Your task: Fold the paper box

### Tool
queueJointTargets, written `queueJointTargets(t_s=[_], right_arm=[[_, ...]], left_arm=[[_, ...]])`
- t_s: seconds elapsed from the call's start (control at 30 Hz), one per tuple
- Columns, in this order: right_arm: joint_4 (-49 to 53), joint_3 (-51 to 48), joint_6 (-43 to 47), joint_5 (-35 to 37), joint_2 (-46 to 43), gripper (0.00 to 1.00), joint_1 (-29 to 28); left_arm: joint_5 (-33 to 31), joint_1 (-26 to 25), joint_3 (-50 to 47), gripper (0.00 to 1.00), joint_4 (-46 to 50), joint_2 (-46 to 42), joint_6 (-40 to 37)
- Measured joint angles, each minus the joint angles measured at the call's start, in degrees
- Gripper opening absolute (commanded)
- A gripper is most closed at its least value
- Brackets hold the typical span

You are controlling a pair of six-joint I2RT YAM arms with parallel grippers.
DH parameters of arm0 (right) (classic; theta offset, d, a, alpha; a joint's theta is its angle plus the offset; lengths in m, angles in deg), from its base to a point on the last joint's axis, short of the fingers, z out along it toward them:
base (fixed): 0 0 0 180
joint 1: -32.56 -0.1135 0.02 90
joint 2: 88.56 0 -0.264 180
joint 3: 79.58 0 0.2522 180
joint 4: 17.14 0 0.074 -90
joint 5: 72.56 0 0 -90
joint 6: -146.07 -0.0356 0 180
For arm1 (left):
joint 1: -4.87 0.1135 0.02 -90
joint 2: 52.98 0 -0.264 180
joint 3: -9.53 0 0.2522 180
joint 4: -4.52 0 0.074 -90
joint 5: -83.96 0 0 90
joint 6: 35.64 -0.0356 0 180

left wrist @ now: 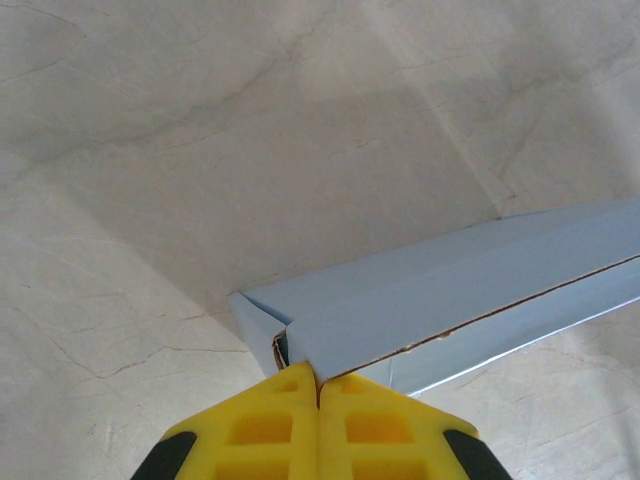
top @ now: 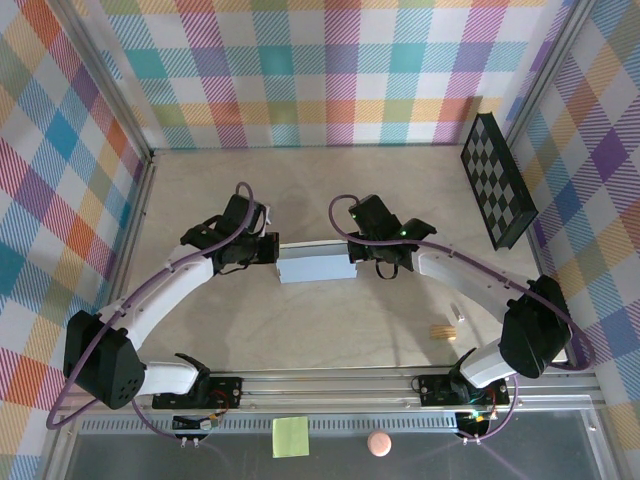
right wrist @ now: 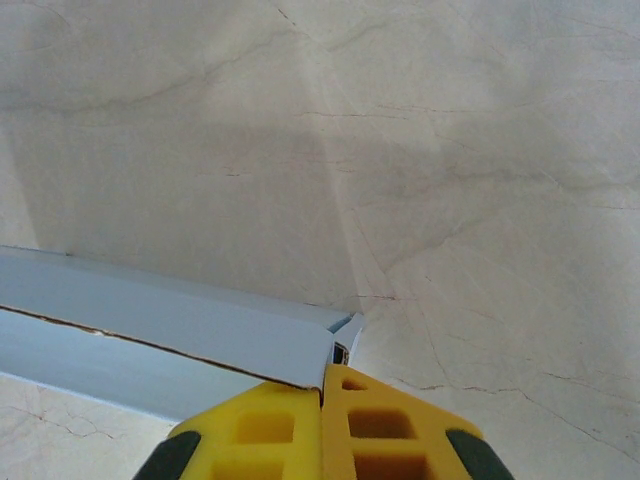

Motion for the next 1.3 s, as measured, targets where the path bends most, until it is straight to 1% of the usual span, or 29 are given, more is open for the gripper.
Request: queueJointTargets(t_s=[0.23, 0.27, 0.33, 0.43, 0.57, 0.7, 0.87, 0.97, 1.03, 1.17, 1.3], right_arm=[[0.00, -0.07, -0.39, 0.17, 0.00, 0.00, -0.15], [0.00, -0.07, -0.39, 0.17, 0.00, 0.00, -0.15], [0.00, -0.07, -0.39, 0.15, 0.00, 0.00, -0.15], [0.00, -0.07, -0.39, 0.17, 0.00, 0.00, -0.15], [0.00, -0.07, -0.37, 0.17, 0.00, 0.00, -0.15], [0.00, -0.07, -0.37, 0.15, 0.00, 0.00, -0.15], [0.00, -0.07, -0.37, 0.15, 0.00, 0.00, -0.15], [0.00, -0.07, -0.37, 0.15, 0.00, 0.00, -0.15], [0.02, -0.07, -0.37, 0.15, 0.00, 0.00, -0.15], [0.02, -0.07, -0.37, 0.15, 0.00, 0.00, -0.15], [0.02, -0.07, -0.37, 0.15, 0.00, 0.00, -0.17]], left_arm=[[1.40, -0.17, -0.13, 0.16, 1.22, 0.02, -2.27], [1.62, -0.17, -0.13, 0.18, 1.86, 0.04, -2.62], [1.77, -0.17, -0.15, 0.29, 3.32, 0.00, -3.98], [0.59, -0.17, 0.04, 0.40, 4.48, -0.70, -6.78], [-1.16, -0.17, 2.73, 0.48, 5.40, -2.34, -11.72], [-0.61, -0.17, 7.69, 0.53, 4.74, -2.54, -18.62], [3.54, -0.57, 9.68, 0.57, 2.75, -1.33, -28.39], [6.03, -1.31, 9.31, 0.65, 0.68, -0.02, -34.95], [8.15, -2.34, 7.76, 0.72, -1.53, 0.02, -40.92], [11.19, -4.11, 4.35, 0.77, -4.46, 0.04, -50.10], [13.94, -4.44, 2.34, 0.79, -7.50, 1.38, -57.66]])
